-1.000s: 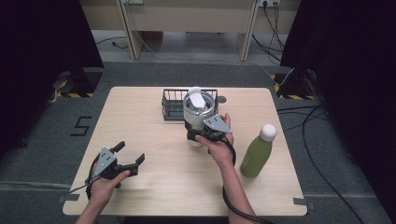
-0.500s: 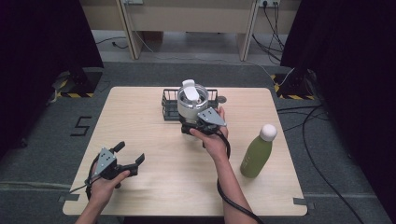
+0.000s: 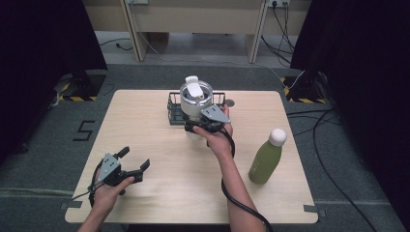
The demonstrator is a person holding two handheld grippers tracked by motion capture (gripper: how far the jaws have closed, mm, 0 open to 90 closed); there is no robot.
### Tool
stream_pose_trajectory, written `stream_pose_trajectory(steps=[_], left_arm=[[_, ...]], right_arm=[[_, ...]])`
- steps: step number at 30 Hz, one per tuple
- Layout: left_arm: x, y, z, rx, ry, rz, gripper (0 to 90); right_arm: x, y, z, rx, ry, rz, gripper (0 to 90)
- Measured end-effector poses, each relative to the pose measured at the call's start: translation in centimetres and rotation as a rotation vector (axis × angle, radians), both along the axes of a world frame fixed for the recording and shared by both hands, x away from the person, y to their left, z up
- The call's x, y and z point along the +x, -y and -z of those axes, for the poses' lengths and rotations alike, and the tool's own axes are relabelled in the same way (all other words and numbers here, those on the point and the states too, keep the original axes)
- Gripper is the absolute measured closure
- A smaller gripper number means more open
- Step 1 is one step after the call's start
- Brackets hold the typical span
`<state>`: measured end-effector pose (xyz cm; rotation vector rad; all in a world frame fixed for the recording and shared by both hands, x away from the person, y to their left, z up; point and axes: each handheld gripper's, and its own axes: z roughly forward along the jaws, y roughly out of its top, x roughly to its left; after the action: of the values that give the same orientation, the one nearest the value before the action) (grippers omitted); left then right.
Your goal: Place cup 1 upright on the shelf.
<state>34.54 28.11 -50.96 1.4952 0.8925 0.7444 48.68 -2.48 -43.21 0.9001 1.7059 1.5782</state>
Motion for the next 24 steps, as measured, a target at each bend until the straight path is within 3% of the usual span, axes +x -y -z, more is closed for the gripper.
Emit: stream_pose_trajectory(steps=[24], left_arm=[[0.0, -0.1, -0.1, -0.002, 0.001, -0.002, 4.1]], right_arm=[[2.9, -1.8, -2.1, 0.021, 0.012, 0.006, 8.2]])
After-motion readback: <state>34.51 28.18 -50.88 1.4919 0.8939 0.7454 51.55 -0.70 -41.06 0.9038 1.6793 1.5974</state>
